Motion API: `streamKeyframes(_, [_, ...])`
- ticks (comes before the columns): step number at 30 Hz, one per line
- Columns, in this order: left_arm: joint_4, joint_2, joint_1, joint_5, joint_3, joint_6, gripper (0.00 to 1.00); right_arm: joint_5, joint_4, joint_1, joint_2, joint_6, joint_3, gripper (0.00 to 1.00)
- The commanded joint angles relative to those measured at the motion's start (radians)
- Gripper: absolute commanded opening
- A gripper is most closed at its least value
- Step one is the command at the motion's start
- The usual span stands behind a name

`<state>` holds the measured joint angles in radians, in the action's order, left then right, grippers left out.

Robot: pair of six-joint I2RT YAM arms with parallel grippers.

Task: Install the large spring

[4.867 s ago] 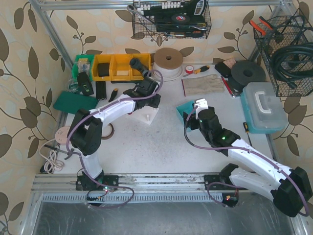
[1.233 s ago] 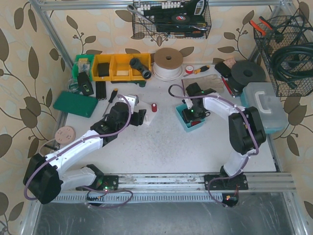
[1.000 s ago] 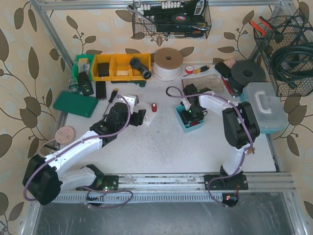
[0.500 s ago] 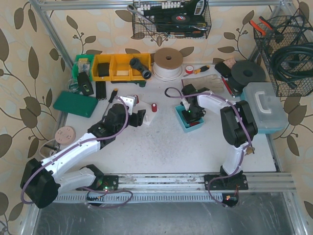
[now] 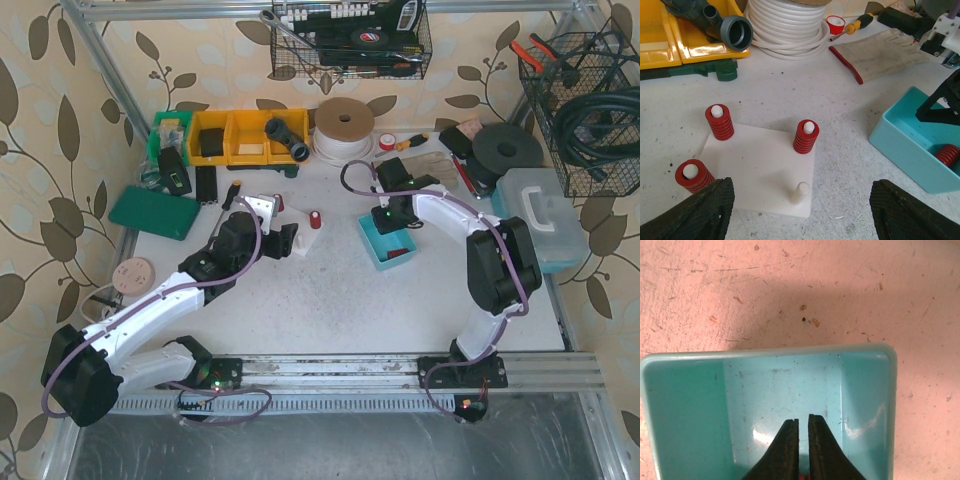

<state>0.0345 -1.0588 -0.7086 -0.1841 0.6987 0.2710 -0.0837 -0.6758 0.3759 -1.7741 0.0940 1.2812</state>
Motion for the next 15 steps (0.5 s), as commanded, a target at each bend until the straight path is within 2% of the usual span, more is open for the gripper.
streamKeyframes(1, [-0.028, 0.018, -0.009, -0.015, -0.003, 0.011, 0.77, 0.016, -0.027, 0.011, 0.005, 0.021, 0.013, 0.14])
streamKeyframes(5, [-0.03, 0.012, -0.009, -0.027, -0.005, 0.008, 0.77, 0.002, -0.118, 0.041, 0.078, 0.02, 0.016, 0.24])
streamKeyframes(11, [-0.052, -0.001, -0.01, -0.033, -0.017, 0.001, 0.77, -0.139, -0.154, 0.014, 0.139, -0.031, 0.005, 0.4])
streamKeyframes(15, [-0.088, -0.01, -0.009, -0.034, -0.037, -0.005, 0.77, -0.064, -0.097, -0.062, 0.079, -0.059, -0.001, 0.49])
